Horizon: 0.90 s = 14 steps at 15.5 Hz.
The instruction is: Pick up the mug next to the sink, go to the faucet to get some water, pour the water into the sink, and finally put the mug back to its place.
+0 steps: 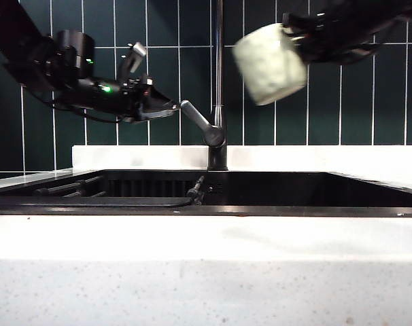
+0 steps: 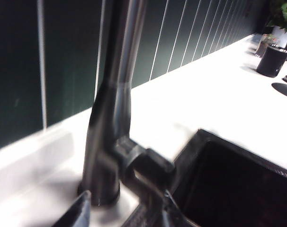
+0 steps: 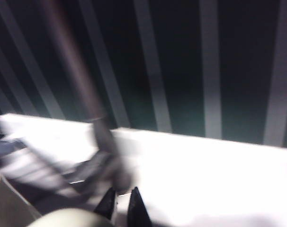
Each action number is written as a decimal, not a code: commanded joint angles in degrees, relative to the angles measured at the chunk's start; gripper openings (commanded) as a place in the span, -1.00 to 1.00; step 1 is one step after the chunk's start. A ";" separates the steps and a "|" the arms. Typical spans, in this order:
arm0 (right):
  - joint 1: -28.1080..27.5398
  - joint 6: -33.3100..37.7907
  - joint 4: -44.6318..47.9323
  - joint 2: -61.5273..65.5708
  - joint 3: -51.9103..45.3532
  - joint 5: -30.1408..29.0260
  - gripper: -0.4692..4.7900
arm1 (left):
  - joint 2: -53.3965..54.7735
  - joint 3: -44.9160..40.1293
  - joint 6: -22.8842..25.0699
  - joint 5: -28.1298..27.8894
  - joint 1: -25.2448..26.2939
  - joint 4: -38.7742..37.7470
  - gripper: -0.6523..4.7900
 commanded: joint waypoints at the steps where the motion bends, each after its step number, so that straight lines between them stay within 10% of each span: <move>1: 2.40 3.61 2.43 1.88 4.15 -3.21 -0.83 | 2.56 4.37 0.04 0.31 -0.92 0.79 -0.07; 10: 4.28 7.87 2.91 4.94 12.57 -6.12 -0.83 | 4.42 5.84 0.22 -0.13 -2.34 4.92 -0.08; 14: 4.28 7.87 2.82 4.94 12.50 -6.19 -0.83 | 4.42 5.84 -3.89 12.39 -2.71 4.31 -0.11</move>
